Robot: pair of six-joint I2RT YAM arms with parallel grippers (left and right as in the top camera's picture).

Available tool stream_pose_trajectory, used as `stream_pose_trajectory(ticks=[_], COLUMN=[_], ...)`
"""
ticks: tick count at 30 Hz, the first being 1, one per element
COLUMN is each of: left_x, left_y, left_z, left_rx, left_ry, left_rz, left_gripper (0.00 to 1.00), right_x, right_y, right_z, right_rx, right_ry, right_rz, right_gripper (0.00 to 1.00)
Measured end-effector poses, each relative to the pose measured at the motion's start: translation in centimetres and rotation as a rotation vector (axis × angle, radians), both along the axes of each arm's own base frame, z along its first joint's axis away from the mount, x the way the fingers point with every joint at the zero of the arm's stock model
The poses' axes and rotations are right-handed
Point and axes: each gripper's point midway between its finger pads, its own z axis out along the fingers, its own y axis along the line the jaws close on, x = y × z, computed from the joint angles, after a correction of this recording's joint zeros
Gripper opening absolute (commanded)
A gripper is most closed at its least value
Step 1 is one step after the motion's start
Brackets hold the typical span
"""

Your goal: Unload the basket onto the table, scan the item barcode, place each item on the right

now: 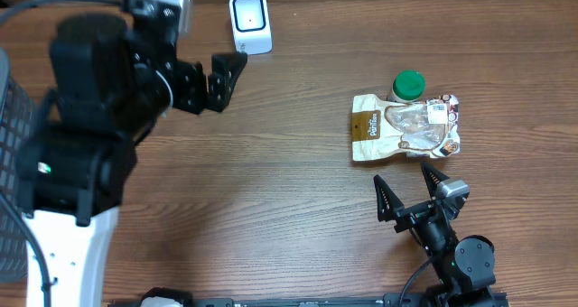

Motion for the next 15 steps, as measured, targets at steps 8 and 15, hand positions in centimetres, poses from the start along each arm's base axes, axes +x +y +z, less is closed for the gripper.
stream_pose_trajectory(ticks=[8,15], left_x=[-1.2,-5.1], left_y=[2.3,4.6], left_z=[-6.9,-12.2], left_rx=[0.027,0.036], left_ry=[-0.175,-0.428], left_rz=[0.034,0.046], left_gripper=[0.99,0.99], right_x=[0.0,0.0], right_y=[0.0,0.0], right_z=[0.0,0.0], right_rx=[0.001,0.0], right_ry=[0.001,0.001], right_rz=[0.0,0.0], right_gripper=[1.0,1.0])
